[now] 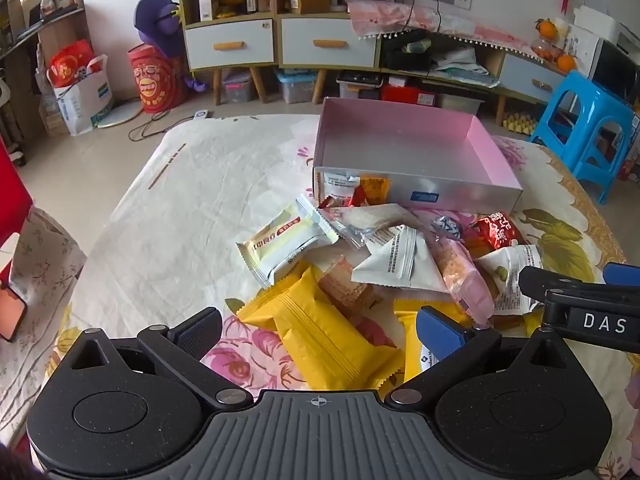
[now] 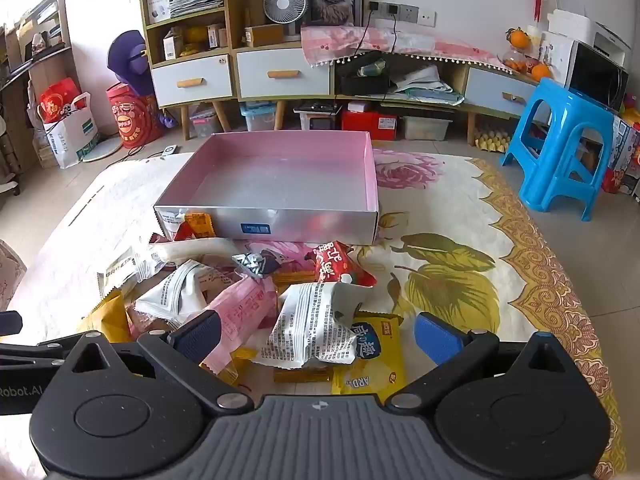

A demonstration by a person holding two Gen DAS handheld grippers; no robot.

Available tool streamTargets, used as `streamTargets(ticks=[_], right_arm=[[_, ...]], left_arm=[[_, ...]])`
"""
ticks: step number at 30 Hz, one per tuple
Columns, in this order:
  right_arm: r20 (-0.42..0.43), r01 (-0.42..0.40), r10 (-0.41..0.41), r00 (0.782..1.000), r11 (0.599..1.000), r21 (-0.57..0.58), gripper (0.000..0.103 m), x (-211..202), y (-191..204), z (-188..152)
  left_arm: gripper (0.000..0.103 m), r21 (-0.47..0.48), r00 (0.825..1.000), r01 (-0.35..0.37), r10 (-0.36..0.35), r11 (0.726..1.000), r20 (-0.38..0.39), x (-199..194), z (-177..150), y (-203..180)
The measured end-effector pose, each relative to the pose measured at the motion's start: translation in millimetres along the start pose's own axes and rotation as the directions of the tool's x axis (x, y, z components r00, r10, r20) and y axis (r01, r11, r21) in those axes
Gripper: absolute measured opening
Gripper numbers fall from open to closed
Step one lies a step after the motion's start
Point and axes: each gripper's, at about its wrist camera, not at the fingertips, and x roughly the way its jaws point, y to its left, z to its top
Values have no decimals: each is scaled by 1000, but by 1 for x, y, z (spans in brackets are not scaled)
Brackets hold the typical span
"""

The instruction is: Organize snacks

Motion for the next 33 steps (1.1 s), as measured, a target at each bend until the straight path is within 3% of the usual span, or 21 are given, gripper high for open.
streamTargets(ticks=[33], right_arm=[[-30, -8, 8, 1000, 1000, 25, 95, 4, -3, 0]], left_arm=[[103, 3, 1000, -6, 6, 1000, -3, 3, -2, -2]])
